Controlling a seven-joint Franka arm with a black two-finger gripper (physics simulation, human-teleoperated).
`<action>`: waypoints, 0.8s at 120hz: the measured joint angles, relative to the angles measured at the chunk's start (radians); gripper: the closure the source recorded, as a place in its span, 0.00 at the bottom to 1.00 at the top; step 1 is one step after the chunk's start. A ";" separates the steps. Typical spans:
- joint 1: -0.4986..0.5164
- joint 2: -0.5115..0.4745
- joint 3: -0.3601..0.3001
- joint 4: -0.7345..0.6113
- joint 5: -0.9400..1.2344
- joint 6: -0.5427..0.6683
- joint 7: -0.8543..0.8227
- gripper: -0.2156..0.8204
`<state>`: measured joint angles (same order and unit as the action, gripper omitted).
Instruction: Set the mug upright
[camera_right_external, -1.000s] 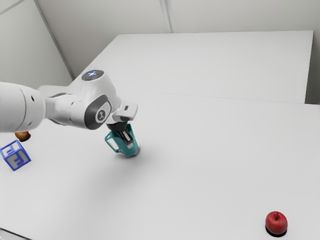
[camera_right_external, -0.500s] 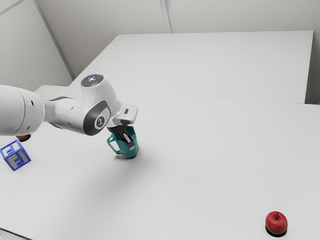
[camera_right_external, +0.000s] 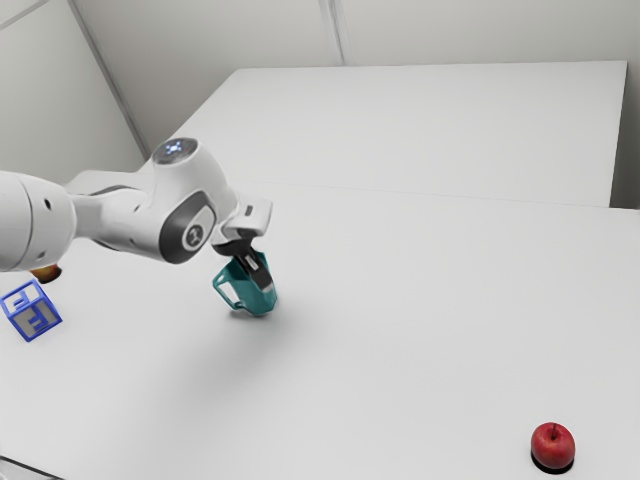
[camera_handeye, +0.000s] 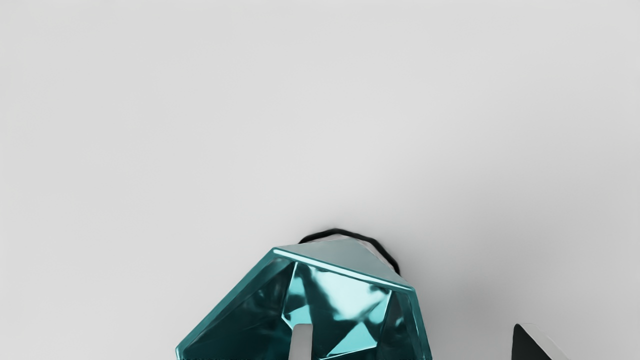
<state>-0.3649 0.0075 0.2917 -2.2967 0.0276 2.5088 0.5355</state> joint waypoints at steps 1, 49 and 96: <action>0.000 -0.002 -0.001 0.000 0.000 0.000 0.000 0.41; -0.005 -0.038 -0.041 0.246 -0.004 -0.150 -0.028 0.28; 0.066 0.093 0.017 0.591 -0.058 -0.649 -0.143 0.22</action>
<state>-0.2990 0.1006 0.3086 -1.7059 -0.0306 1.8600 0.3929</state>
